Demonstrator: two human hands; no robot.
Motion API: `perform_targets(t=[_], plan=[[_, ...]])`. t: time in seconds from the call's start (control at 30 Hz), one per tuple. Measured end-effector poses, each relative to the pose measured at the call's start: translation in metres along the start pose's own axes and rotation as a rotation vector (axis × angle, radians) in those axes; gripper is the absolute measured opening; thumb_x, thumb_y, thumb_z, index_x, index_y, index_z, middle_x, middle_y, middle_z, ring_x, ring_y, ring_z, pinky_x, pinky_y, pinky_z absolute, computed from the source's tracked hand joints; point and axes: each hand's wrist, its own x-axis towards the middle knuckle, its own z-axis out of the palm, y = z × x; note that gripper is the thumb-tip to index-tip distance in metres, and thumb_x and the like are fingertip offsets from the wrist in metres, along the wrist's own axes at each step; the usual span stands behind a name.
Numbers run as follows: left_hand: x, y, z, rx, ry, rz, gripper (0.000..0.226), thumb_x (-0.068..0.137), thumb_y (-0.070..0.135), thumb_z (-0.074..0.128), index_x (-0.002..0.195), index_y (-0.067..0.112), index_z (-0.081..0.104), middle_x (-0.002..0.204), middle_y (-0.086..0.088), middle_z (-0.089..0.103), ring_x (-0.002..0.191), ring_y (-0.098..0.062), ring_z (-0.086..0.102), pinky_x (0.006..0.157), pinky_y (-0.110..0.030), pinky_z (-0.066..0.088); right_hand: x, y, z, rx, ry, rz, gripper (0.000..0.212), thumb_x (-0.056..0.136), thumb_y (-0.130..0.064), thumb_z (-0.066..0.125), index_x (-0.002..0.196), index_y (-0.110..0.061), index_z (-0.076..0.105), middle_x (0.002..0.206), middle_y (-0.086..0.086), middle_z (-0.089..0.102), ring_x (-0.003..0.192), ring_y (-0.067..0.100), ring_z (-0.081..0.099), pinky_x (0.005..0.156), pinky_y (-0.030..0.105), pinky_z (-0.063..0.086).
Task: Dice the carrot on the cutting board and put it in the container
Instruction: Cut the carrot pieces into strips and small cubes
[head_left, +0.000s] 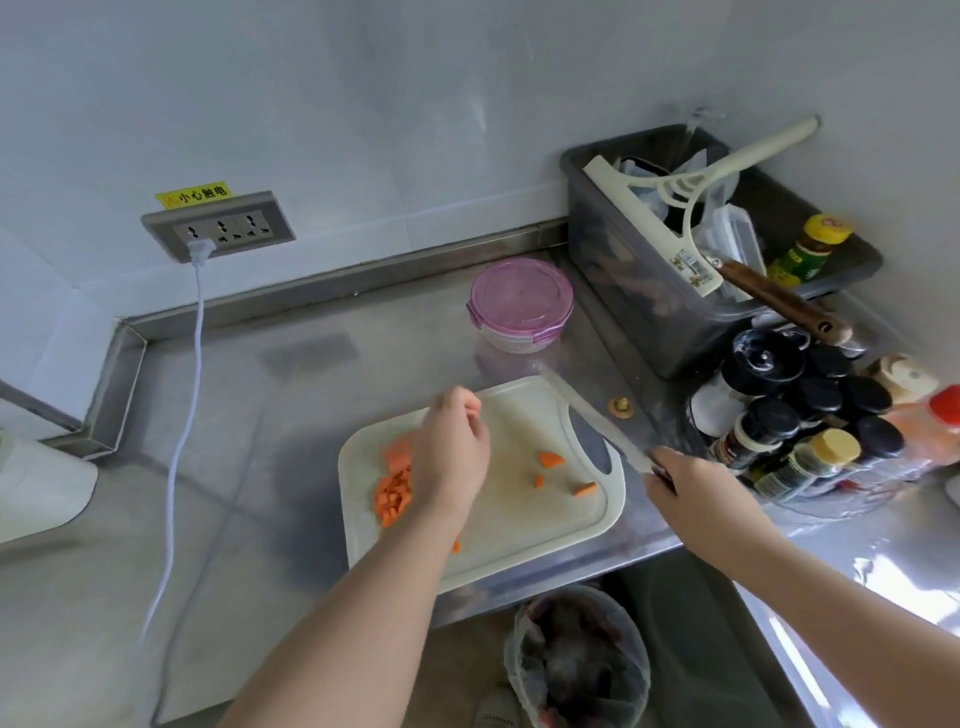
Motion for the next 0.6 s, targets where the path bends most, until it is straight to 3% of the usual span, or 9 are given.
perform_targets(t=[0.07, 0.17, 0.43, 0.5, 0.6], plan=[[-0.015, 0.01, 0.025, 0.095, -0.178, 0.197, 0.018, 0.088, 0.014, 0.055, 0.106, 0.016, 0.059, 0.108, -0.003, 0.061, 0.101, -0.025, 0.059, 0.083, -0.035, 0.043, 0.002, 0.002, -0.001, 0.131, -0.01, 0.065, 0.02, 0.096, -0.016, 0.047, 0.078, -0.011, 0.05, 0.069, 0.008, 0.059, 0.062, 0.025, 0.053, 0.054, 0.032, 0.036], [-0.026, 0.016, 0.045, 0.346, -0.388, 0.345, 0.021, 0.093, 0.025, 0.05, 0.113, 0.022, 0.057, 0.119, 0.001, 0.054, 0.107, -0.024, 0.056, 0.09, -0.035, 0.041, 0.003, 0.001, -0.004, 0.179, -0.019, 0.081, 0.021, 0.096, -0.016, 0.047, 0.076, -0.008, 0.05, 0.072, 0.013, 0.062, 0.058, 0.021, 0.049, 0.054, 0.031, 0.036], [-0.017, 0.001, 0.023, 0.76, -0.428, 0.259, 0.024, 0.088, 0.021, 0.05, 0.11, 0.023, 0.061, 0.116, 0.001, 0.06, 0.115, -0.022, 0.05, 0.094, -0.036, 0.032, 0.004, 0.004, -0.006, 0.184, -0.064, 0.083, 0.018, 0.095, -0.016, 0.046, 0.083, -0.006, 0.053, 0.073, 0.014, 0.061, 0.058, 0.02, 0.046, 0.053, 0.03, 0.033], [-0.016, 0.003, 0.018, 0.744, -0.371, 0.258, 0.025, 0.087, 0.021, 0.051, 0.109, 0.025, 0.061, 0.115, 0.003, 0.059, 0.114, -0.021, 0.049, 0.093, -0.035, 0.031, 0.007, 0.002, -0.006, 0.192, -0.079, 0.082, 0.018, 0.096, -0.017, 0.046, 0.083, -0.008, 0.054, 0.076, 0.014, 0.063, 0.057, 0.018, 0.045, 0.053, 0.029, 0.034], [-0.019, 0.018, 0.029, 0.477, -0.376, 0.38, 0.028, 0.088, 0.028, 0.054, 0.115, 0.028, 0.058, 0.117, 0.006, 0.057, 0.111, -0.019, 0.051, 0.092, -0.033, 0.035, 0.009, -0.002, -0.007, 0.198, -0.083, 0.066, 0.019, 0.097, -0.018, 0.045, 0.079, -0.013, 0.052, 0.076, 0.011, 0.063, 0.053, 0.015, 0.043, 0.049, 0.025, 0.032]])
